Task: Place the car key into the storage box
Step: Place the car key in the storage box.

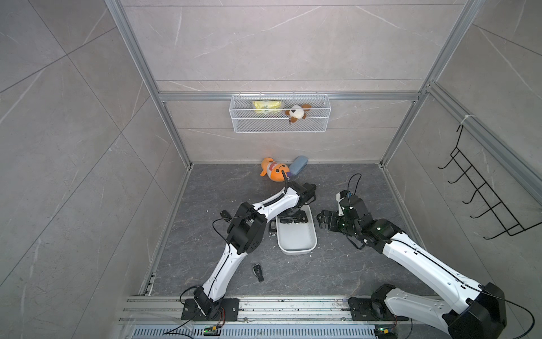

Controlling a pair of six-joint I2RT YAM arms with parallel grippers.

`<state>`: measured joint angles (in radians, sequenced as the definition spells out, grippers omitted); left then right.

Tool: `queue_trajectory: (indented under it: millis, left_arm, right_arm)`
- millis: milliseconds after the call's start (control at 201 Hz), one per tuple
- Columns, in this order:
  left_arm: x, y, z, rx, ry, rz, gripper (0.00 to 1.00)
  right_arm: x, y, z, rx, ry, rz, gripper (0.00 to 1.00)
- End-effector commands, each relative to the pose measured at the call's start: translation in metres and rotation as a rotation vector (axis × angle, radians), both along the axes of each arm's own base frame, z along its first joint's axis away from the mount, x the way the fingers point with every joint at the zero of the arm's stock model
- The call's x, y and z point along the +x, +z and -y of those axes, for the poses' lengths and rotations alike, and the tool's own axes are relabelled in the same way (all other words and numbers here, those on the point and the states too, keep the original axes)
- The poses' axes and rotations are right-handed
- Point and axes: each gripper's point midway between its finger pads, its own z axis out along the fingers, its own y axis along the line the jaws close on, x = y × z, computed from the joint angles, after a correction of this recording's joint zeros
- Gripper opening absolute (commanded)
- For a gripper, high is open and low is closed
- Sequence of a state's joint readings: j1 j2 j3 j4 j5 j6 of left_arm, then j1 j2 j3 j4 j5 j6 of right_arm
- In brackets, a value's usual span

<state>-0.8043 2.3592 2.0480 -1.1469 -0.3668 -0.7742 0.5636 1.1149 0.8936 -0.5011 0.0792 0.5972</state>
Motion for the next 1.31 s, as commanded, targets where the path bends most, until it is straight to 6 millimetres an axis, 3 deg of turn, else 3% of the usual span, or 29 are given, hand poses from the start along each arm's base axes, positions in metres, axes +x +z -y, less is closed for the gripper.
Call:
queue_trajectory:
  millis: [0, 219, 473, 498, 717, 1209, 1234, 1304]
  left_arm:
    - [-0.001, -0.012, 0.006, -0.009, -0.018, -0.031, 0.30]
    - [0.002, -0.005, 0.018, -0.071, -0.029, -0.012, 0.30]
    - [0.002, 0.006, 0.015, -0.079, -0.027, 0.005, 0.31]
    - [0.003, 0.022, 0.016, -0.104, -0.027, 0.028, 0.31]
    - [0.004, 0.042, 0.009, -0.099, -0.012, 0.072, 0.31]
    - [0.006, 0.027, -0.009, 0.034, 0.006, 0.069, 0.32]
    - [0.006, 0.012, -0.009, 0.054, 0.007, 0.047, 0.33]
    - [0.006, 0.008, -0.008, 0.055, 0.008, 0.043, 0.35]
  right_arm:
    - [-0.001, -0.004, 0.001, -0.018, 0.015, -0.011, 1.00]
    - [-0.001, -0.005, 0.002, -0.021, 0.014, -0.013, 1.00]
    - [-0.001, -0.006, 0.001, -0.018, 0.016, -0.016, 1.00]
    - [-0.001, -0.005, 0.001, -0.017, 0.015, -0.015, 1.00]
    - [-0.001, -0.006, 0.001, -0.015, 0.016, -0.020, 0.99]
    - [0.000, -0.008, 0.000, -0.017, 0.022, -0.023, 0.99]
    - [0.000, -0.007, 0.000, -0.015, 0.021, -0.022, 1.00]
    - [0.000, -0.007, 0.000, -0.018, 0.023, -0.023, 1.00]
